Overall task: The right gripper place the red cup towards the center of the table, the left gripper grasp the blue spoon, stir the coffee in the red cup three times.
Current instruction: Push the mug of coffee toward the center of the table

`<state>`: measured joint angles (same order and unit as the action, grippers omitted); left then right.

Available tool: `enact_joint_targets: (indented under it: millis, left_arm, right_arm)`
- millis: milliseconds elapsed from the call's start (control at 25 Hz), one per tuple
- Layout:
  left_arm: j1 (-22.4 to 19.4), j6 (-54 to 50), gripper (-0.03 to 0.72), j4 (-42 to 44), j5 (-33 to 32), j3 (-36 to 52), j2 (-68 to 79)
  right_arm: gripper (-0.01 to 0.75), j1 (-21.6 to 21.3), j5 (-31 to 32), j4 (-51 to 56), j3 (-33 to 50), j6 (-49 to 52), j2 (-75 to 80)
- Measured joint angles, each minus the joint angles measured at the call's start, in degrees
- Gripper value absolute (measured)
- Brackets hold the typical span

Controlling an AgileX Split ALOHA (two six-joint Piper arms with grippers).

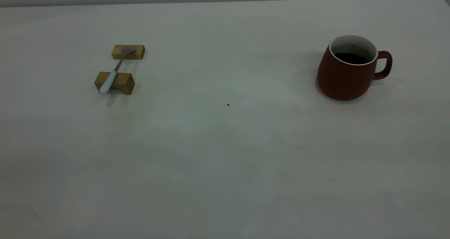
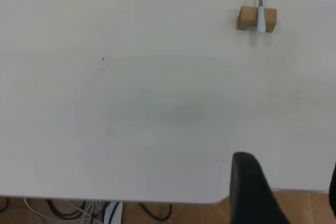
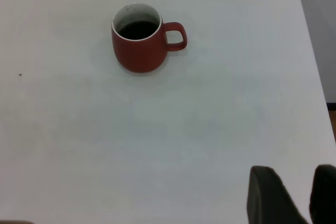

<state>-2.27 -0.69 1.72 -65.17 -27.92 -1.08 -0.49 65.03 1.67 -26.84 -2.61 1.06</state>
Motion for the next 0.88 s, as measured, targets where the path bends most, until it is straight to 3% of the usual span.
enact_joint_targets:
  millis: [440, 520, 720, 880]
  left_arm:
    - [0.0, 0.0, 0.438, 0.0, 0.0, 0.0, 0.0]
    - [0.0, 0.0, 0.438, 0.0, 0.0, 0.0, 0.0]
    - [0.0, 0.0, 0.438, 0.0, 0.0, 0.0, 0.0]
    - [0.0, 0.0, 0.438, 0.0, 0.0, 0.0, 0.0]
  right_arm:
    - [0.267, 0.0, 0.6, 0.0, -0.5, 3.8, 0.4]
    - [0.339, 0.0, 1.5, 0.0, -1.8, 2.6, 2.3]
    - [0.669, 0.0, 0.3, -1.0, -7.5, -3.9, 14.3]
    - [0.724, 0.0, -3.0, -3.0, -10.8, -5.2, 29.7]
